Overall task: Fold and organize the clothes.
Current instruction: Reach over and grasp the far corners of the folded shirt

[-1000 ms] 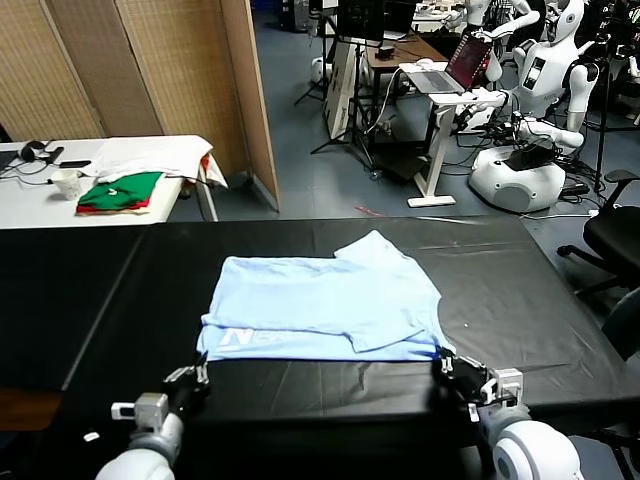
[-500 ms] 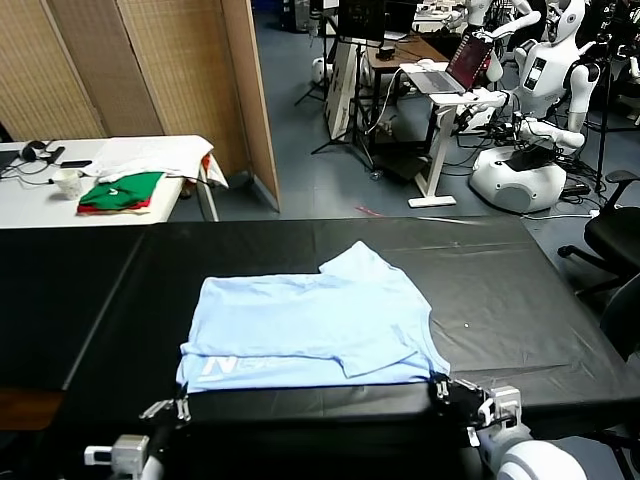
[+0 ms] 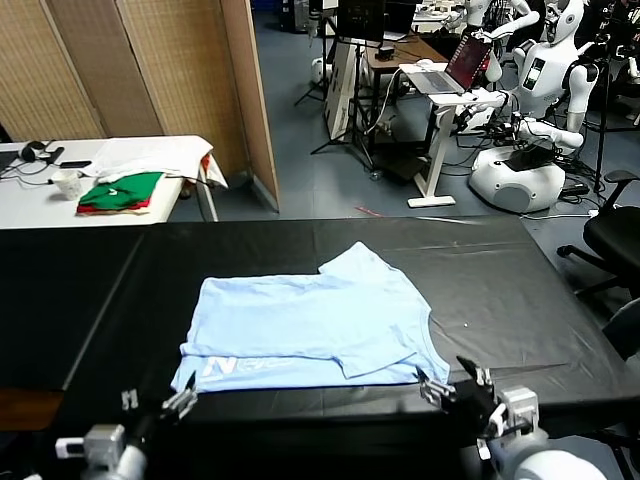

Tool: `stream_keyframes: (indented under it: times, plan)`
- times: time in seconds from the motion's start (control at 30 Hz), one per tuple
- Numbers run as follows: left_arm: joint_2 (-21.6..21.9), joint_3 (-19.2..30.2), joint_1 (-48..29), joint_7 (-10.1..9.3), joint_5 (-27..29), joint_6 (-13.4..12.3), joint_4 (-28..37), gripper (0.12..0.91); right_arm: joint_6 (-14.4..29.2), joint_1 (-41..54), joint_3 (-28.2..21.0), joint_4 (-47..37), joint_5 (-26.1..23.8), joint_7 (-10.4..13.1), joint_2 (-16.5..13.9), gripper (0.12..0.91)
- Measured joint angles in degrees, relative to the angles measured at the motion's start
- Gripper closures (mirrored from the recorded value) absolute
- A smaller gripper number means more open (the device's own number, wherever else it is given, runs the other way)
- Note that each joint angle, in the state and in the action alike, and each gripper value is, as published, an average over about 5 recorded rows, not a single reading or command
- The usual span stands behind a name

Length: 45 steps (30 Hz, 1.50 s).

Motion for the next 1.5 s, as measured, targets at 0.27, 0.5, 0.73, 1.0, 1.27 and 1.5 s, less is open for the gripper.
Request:
stream_keyframes:
  times: [0.27,0.5,0.73,1.0,1.27,1.5]
  plan:
    - [5.5,3.8,-16.7,-1.44,-15.2,4.8,10.7,0.123,0.0,17.1,-7.9,-14.3,1.6,0.2,0.5,0.118]
    - [9.5,10.1,-30.6,0.25,-18.7,7.0,22.8,0.123,0.0,28.4,-13.6,-27.5,1.2,-0.3,2.5,0.118]
    - [11.1,16.0,-41.0,1.68,-20.4,11.1,32.8,0.123,0.0,36.9,-17.6,-39.1,-0.2,-2.3,4.6,0.118]
    - [11.5,18.4,-46.8,2.87,-20.3,12.5,39.5,0.123,0.0,43.0,-21.1,-48.4,-2.1,-3.6,7.0,0.118]
    - [11.4,18.7,-47.5,3.15,-20.6,13.3,41.1,0.123,0.0,45.3,-22.4,-53.5,-4.1,-5.1,9.9,0.162]
    - [11.5,18.8,-47.0,3.49,-20.3,13.3,41.0,0.351,0.1,45.8,-23.0,-55.6,-5.9,-6.6,11.5,0.414]
